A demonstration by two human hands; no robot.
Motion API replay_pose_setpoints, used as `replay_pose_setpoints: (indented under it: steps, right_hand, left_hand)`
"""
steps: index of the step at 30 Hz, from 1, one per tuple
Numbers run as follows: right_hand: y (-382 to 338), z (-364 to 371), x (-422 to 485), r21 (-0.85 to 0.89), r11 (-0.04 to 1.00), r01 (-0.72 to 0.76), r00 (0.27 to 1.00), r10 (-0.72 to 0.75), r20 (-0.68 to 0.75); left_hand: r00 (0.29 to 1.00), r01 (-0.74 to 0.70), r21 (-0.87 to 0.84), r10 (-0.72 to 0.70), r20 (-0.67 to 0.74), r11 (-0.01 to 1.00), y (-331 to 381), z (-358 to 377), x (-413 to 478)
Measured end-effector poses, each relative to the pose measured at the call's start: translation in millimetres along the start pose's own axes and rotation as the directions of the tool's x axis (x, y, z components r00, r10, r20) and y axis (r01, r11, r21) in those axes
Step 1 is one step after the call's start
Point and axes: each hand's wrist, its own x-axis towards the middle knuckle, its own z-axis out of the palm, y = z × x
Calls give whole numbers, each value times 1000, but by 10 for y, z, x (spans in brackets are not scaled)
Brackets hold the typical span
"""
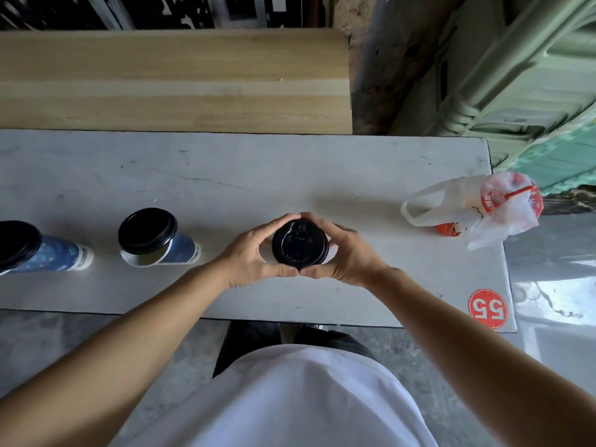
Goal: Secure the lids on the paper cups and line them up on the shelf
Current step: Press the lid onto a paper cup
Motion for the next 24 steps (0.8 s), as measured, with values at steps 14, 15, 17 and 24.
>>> replay_pose_setpoints:
  steps: [14,15,17,24]
  right_hand:
    - [22,144,-130,179,984,-4,992,27,-125]
    - [21,133,-125,210,977,-26,994,48,-101]
    - [1,106,-137,240,968,-68,995,85,-59]
    - [-110,15,-130,181,971,-157,987,161,-11]
  left_hand:
    - [999,52,8,-52,1,999,-28,29,-30]
    - [999,52,6,-52,4,999,-33,28,-26]
    - [999,49,-9,-49,7,999,-40,37,-22]
    - [999,38,-27,-38,10,999,5,20,-23]
